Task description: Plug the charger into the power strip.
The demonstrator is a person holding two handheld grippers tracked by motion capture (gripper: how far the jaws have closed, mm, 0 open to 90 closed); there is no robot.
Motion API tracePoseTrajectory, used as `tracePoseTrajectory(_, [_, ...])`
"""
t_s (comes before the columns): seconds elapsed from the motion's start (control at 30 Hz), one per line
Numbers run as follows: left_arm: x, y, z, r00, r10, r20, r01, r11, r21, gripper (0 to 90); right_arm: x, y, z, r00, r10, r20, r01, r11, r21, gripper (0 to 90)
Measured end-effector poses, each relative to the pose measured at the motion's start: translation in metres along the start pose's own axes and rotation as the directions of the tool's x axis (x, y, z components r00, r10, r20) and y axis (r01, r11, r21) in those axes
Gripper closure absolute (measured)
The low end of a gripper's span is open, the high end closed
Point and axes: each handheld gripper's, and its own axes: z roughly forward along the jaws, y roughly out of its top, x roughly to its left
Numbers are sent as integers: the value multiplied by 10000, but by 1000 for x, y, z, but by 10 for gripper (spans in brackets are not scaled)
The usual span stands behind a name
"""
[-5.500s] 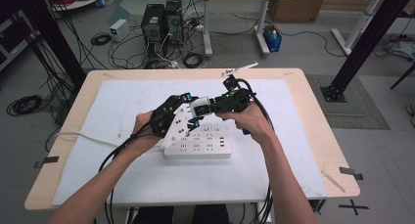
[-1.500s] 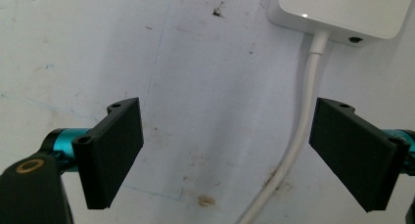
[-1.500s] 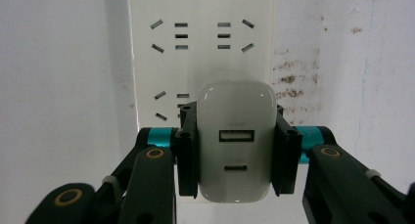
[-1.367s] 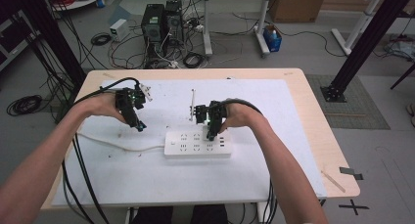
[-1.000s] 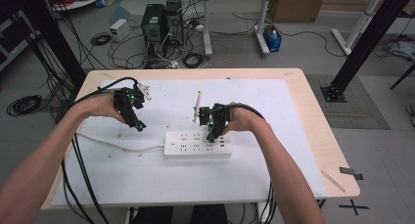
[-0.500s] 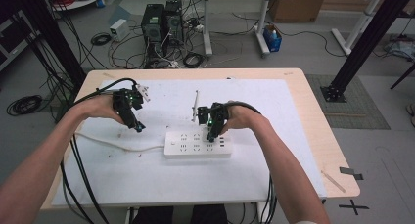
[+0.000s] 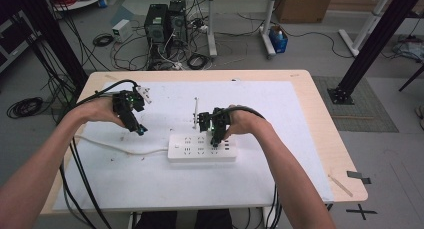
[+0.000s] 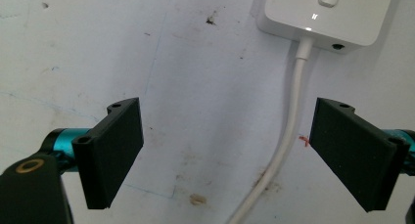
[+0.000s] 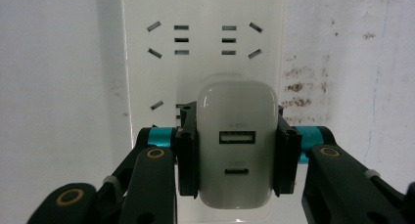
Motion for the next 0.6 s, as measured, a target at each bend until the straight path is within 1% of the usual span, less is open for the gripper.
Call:
tracePoseTrajectory(0.07, [0, -1, -1, 10000, -52, -29, 52, 10000, -30, 129, -1, -5, 0, 9998, 146, -96, -149, 9992, -372, 628])
tracePoseTrajectory(0.1, [1, -2, -1, 10000, -36, -32, 36, 10000, 1, 129, -2, -6, 0, 9999, 97, -103, -102, 9987, -507, 628])
tracePoseTrajectory(0.3, [-1, -3, -3, 10000, 20, -66, -20, 10000, -26, 129, -2, -12, 0, 9994, 325, -134, -337, 9945, -989, 624])
tracePoseTrajectory(0.33, [-1, -3, -3, 10000, -8, -83, 7, 10000, -83, 129, -2, -13, 0, 9993, 349, -153, -364, 9938, -1050, 623])
tracePoseTrajectory(0.37, [-1, -3, -4, 10000, -40, -58, 39, 9999, -132, 129, -2, -13, 0, 9995, 279, -147, -294, 9937, -1080, 622])
tracePoseTrajectory(0.47, [-2, -4, -6, 10000, -57, -51, 56, 9998, -180, 129, -2, -12, -1, 9995, 278, -172, -295, 9938, -1070, 612])
tracePoseTrajectory(0.5, [-3, -4, -6, 10000, -57, -67, 56, 9999, -157, 129, -2, -12, -1, 9991, 329, -257, -356, 9934, -1087, 557])
tracePoseTrajectory(0.53, [-3, -5, -7, 10000, -27, -73, 26, 9999, -137, 129, -3, -12, -3, 9986, 471, -233, -494, 9924, -1127, 503])
tracePoseTrajectory(0.57, [-3, -5, -7, 10000, -35, -66, 34, 9999, -143, 129, -3, -13, -5, 9979, 606, -218, -627, 9917, -1123, 500])
tracePoseTrajectory(0.6, [-3, -5, -7, 10000, -35, -66, 34, 9999, -143, 129, -3, -13, -5, 9979, 606, -218, -627, 9917, -1123, 500])
